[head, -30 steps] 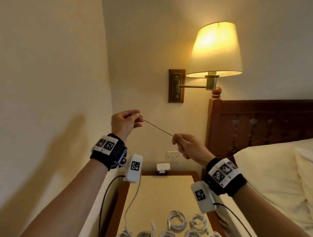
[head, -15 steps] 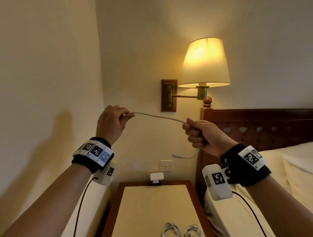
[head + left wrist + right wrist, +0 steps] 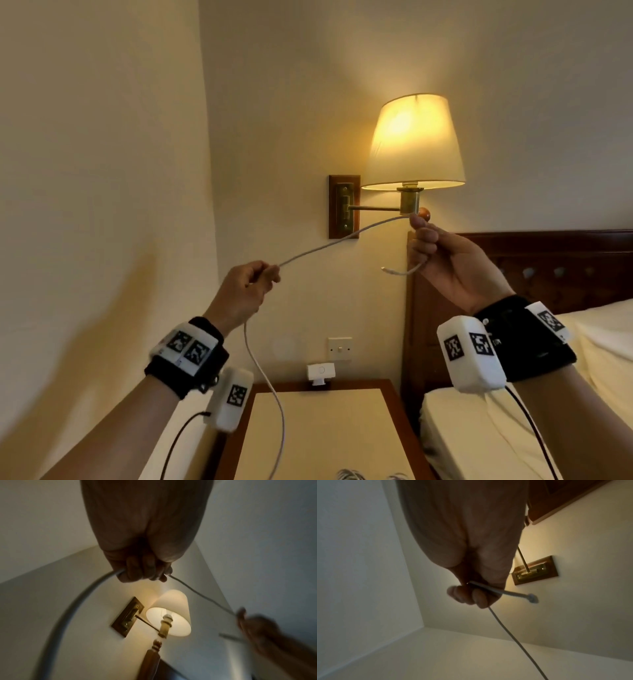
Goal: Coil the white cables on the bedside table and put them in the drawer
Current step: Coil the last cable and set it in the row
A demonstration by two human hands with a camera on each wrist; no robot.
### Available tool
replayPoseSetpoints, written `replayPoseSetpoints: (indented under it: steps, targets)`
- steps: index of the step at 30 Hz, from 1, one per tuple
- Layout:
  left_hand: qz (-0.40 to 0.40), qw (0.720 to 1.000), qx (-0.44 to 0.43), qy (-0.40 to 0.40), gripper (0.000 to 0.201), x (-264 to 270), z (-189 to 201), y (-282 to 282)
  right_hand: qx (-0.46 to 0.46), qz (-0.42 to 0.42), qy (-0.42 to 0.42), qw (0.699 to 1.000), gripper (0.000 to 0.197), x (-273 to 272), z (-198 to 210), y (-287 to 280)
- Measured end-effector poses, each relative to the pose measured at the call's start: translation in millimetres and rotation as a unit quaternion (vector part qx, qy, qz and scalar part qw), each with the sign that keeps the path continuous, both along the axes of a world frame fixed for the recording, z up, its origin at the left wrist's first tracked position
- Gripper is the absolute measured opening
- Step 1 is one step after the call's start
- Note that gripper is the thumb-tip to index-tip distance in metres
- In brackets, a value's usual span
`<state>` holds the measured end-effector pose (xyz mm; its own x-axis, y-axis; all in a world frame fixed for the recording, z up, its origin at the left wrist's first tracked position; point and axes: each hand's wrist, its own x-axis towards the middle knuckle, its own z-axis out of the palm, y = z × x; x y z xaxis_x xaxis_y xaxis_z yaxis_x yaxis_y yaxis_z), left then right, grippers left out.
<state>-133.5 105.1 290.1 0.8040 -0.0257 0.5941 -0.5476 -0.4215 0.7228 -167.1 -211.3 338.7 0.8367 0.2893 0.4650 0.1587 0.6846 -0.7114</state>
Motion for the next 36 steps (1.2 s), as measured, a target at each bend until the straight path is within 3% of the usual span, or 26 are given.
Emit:
replayPoseSetpoints:
  steps: [2, 5, 7, 10, 12, 16, 19, 26, 32, 36]
  targets:
    - [0.048, 0.988, 0.138, -0.041, 0.032, -13.7, -6.6, -13.4, -0.029, -0.029, -0.009, 0.999, 0.026, -3.3, 0.9, -1.3]
    - [-0.02, 0.935, 0.353, 0.019, 0.04, -45.3, -10.4, -48.5, -0.142, -0.116, -0.041, 0.982, 0.03, -7.7, -1.7, 5.2]
    - [-0.086, 0.906, 0.413, -0.007, 0.043, -65.5, -7.8, -69.9, -0.219, -0.174, -0.074, 0.957, 0.031, -9.6, -4.6, 13.5]
    - [-0.198, 0.919, 0.336, -0.057, 0.037, -85.9, 6.8, -87.2, -0.294, -0.191, -0.104, 0.931, 0.032, -13.0, -8.1, 22.3]
    - [-0.226, 0.925, 0.291, -0.097, 0.031, -88.3, 15.5, -91.9, -0.328, -0.178, -0.11, 0.921, 0.033, -16.6, -9.3, 23.5]
    - [-0.167, 0.94, 0.209, -0.212, 0.023, -73.0, 21.9, -90.4, -0.382, -0.141, -0.125, 0.905, 0.036, -23.0, -13.3, 24.4]
    - [-0.102, 0.951, 0.15, -0.251, 0.023, -62.4, 19.9, -91.4, -0.365, -0.092, -0.107, 0.92, 0.035, -27.6, -18.8, 28.2]
    - [-0.016, 0.973, 0.072, -0.217, 0.03, -39.0, 6.9, -86.6, -0.219, 0.059, -0.044, 0.973, 0.029, -31.8, -45.7, 45.8]
    - [-0.029, 0.987, 0.047, -0.15, 0.038, -26.9, -9.3, -84.7, -0.087, 0.09, 0.038, 0.991, 0.031, -24.9, -49.2, 52.5]
    - [-0.049, 0.992, 0.056, -0.103, 0.038, -15.7, -31.5, -60.5, -0.035, 0.083, 0.049, 0.995, 0.03, -17.9, -44.1, 35.7]
